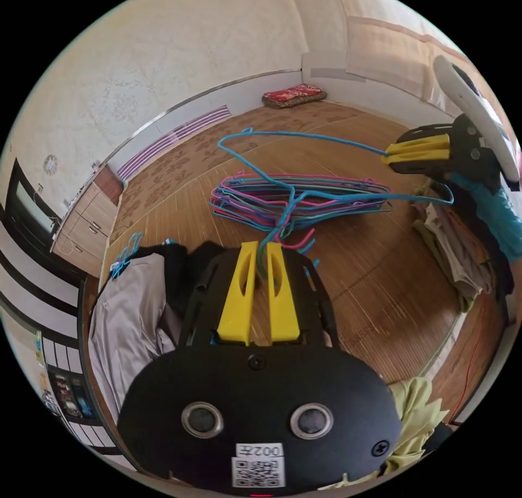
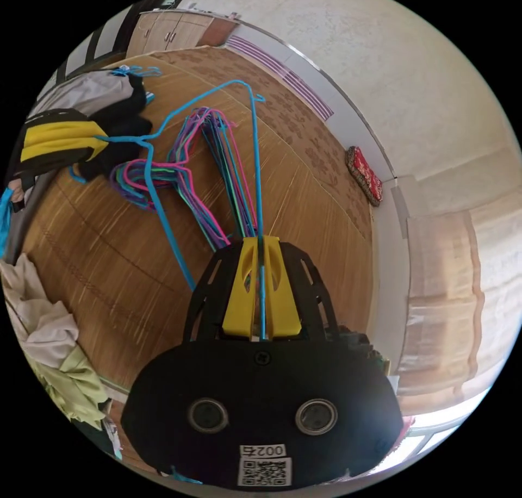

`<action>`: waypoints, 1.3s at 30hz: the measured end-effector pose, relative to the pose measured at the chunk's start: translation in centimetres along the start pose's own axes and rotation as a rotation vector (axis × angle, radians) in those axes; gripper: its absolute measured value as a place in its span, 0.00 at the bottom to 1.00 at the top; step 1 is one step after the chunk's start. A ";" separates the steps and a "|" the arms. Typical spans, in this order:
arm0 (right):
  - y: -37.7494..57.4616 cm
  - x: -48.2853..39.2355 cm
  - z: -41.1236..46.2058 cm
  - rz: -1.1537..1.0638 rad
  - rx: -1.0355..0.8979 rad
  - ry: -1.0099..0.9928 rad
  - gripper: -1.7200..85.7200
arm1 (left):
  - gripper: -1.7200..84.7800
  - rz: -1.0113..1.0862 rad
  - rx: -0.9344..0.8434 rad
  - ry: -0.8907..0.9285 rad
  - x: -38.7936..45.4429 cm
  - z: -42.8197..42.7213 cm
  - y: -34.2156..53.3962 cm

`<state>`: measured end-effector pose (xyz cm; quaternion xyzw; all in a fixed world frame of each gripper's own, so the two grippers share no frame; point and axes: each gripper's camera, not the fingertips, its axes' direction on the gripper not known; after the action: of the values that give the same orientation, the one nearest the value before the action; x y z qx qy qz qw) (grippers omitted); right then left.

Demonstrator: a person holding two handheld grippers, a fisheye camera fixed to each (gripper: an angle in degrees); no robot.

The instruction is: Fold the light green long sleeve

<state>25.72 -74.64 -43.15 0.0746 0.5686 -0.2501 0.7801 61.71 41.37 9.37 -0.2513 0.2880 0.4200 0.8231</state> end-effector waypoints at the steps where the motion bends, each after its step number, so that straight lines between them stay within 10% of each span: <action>1: -0.7 -0.1 1.4 -0.007 -0.009 -0.004 0.02 | 0.05 -0.003 -0.009 0.005 -0.1 0.6 -0.2; 15: -1.3 -0.3 8.4 0.005 0.063 -0.025 0.09 | 0.04 -0.036 0.037 0.106 -2.5 3.2 0.2; 39: 25.0 -4.5 -12.6 -0.035 0.333 -0.645 0.12 | 0.06 -0.100 0.036 0.057 -7.9 -16.3 23.7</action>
<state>25.88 -46.66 -47.51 0.1081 0.2460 -0.3635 0.8920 33.78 38.71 -0.84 -0.2623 0.3059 0.3658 0.8389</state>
